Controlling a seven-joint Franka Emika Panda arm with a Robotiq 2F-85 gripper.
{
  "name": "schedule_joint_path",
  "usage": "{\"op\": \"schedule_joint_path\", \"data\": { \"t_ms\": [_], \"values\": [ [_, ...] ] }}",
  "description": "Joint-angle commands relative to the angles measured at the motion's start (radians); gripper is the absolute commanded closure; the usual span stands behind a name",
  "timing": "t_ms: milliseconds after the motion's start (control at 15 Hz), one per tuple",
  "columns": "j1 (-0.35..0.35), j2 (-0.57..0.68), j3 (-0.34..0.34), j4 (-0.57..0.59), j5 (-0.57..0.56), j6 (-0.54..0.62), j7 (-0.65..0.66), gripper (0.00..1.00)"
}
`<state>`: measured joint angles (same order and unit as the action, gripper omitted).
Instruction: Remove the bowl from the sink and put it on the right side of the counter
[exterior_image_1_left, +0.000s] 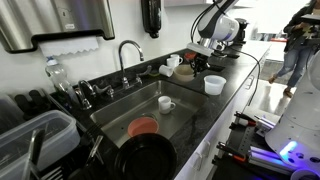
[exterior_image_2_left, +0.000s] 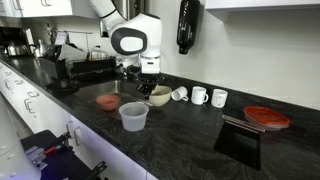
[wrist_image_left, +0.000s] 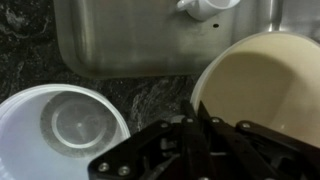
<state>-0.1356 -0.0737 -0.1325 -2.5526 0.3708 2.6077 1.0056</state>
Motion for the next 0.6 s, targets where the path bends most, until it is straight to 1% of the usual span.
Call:
{"op": "schedule_joint_path", "data": {
  "t_ms": [0, 333, 400, 467, 533],
  "values": [
    [-0.027, 0.021, -0.011, 0.006, -0.005, 0.032, 0.098, 0.99],
    [-0.043, 0.067, -0.037, 0.021, 0.005, 0.039, 0.182, 0.99],
    [-0.042, 0.07, -0.04, 0.024, 0.015, 0.034, 0.19, 0.91],
    [-0.041, 0.074, -0.043, 0.026, 0.02, 0.034, 0.199, 0.68],
    [-0.041, 0.076, -0.044, 0.029, 0.017, 0.036, 0.209, 0.66]
  ]
}}
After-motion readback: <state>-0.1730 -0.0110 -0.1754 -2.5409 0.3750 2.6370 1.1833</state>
